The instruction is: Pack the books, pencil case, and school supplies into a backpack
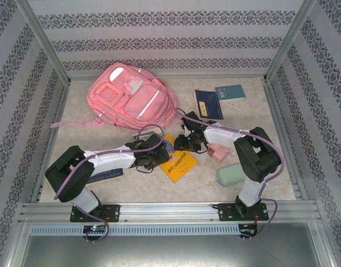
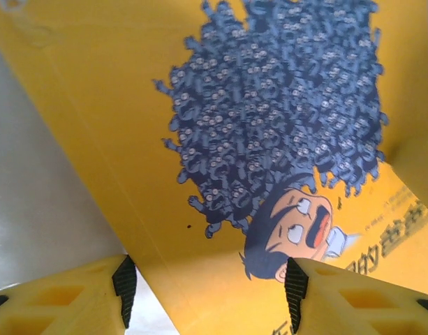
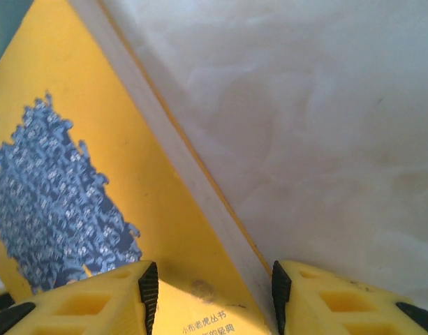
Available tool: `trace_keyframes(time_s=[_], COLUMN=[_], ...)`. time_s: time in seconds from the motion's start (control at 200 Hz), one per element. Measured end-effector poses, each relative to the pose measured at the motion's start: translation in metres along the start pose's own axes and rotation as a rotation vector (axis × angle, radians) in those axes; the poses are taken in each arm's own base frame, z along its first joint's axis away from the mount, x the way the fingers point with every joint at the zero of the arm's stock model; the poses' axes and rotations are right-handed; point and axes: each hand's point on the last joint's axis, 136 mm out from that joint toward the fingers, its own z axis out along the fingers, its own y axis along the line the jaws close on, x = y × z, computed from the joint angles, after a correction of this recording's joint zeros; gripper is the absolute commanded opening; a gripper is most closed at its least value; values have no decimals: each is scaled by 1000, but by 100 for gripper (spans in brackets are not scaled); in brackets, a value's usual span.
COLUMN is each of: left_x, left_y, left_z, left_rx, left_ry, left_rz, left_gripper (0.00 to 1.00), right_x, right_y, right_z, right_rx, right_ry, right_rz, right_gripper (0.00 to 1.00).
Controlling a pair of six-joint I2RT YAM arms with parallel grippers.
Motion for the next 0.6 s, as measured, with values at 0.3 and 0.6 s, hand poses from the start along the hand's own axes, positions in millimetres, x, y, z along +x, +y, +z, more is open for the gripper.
trace_keyframes(time_s=[0.3,0.6], left_x=[0,-3], left_y=[6,8], left_z=[7,9], left_rx=[-38,-94], left_ry=[1,14], left_rz=[-17,19], left_gripper=[58,50], right_x=[5,19], right_y=[-27,-23], right_z=[-12,-7], right_rx=[97,59], right_ry=[-17,5], right_rz=[-4,-20], right_gripper=[53,42])
